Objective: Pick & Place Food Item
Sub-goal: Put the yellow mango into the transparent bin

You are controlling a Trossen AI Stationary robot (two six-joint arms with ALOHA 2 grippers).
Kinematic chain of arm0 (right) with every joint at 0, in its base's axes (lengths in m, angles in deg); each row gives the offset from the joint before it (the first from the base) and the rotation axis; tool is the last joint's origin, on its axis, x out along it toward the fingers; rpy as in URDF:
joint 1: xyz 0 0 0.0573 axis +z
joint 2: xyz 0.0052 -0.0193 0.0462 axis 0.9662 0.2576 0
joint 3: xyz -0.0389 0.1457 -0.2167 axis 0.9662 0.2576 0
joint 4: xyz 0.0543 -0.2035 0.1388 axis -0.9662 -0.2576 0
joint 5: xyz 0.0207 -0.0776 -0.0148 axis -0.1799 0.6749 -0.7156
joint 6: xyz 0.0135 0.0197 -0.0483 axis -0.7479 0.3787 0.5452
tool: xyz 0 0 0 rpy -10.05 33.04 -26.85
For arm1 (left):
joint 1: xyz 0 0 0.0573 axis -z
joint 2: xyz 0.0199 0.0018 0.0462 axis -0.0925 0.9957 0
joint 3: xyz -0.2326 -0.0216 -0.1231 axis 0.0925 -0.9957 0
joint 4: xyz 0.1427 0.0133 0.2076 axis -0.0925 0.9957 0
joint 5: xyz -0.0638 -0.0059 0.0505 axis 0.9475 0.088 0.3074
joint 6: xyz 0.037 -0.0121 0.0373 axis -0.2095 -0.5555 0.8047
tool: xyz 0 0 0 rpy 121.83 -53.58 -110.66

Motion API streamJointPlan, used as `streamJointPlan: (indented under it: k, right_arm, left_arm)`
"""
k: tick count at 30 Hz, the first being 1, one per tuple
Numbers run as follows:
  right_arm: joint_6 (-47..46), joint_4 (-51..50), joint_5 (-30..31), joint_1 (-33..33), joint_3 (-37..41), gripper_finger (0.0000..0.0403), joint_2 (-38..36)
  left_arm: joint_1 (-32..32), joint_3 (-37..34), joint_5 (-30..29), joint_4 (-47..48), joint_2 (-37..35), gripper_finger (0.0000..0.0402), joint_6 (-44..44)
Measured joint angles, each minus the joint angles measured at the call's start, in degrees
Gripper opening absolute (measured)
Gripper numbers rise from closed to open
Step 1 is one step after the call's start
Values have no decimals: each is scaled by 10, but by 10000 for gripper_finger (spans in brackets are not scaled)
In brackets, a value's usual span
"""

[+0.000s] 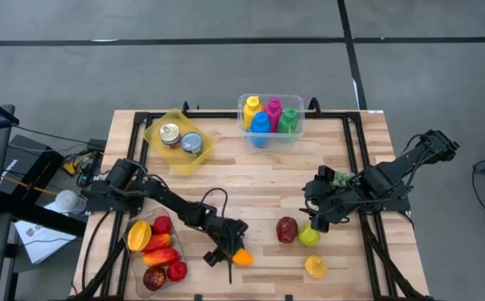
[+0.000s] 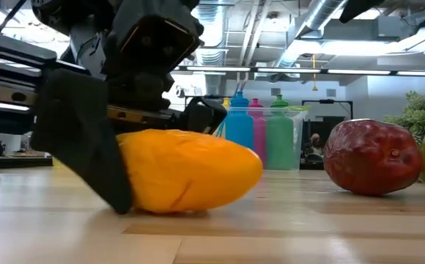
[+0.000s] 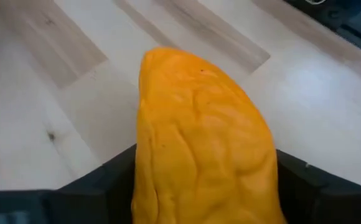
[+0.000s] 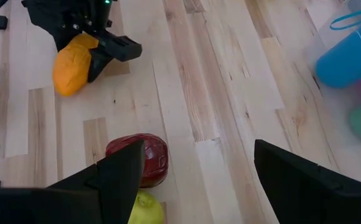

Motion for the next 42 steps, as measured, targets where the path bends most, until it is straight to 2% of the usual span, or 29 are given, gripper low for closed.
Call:
streamJointPlan:
  k: [5, 10, 15, 21, 25, 29, 36, 42]
  right_arm:
    - [-1, 0, 0, 0, 0, 292, 0]
    - [-2, 0, 0, 0, 0, 292, 0]
    - [-2, 0, 0, 0, 0, 292, 0]
    - [-2, 1, 0, -1, 0, 292, 0]
    - [-2, 1, 0, -1, 0, 292, 0]
    - [-2, 1, 1, -1, 0, 292, 0]
    - [-2, 1, 16, 0, 0, 292, 0]
    - [-2, 2, 16, 0, 0, 292, 0]
  left_arm:
    - [0, 0, -45, -12, -19, 220, -16]
    - [0, 0, -129, -17, -75, 240, -127]
    - [0, 0, -180, 30, -185, 244, -234]
    - [8, 1, -178, 193, -346, 232, -467]
    - [42, 1, -139, 302, -433, 247, -557]
    - [90, 0, -137, 392, -498, 254, -661]
    - [183, 0, -138, 557, -535, 240, -887]
    - [249, 0, -147, 618, -532, 244, -1079]
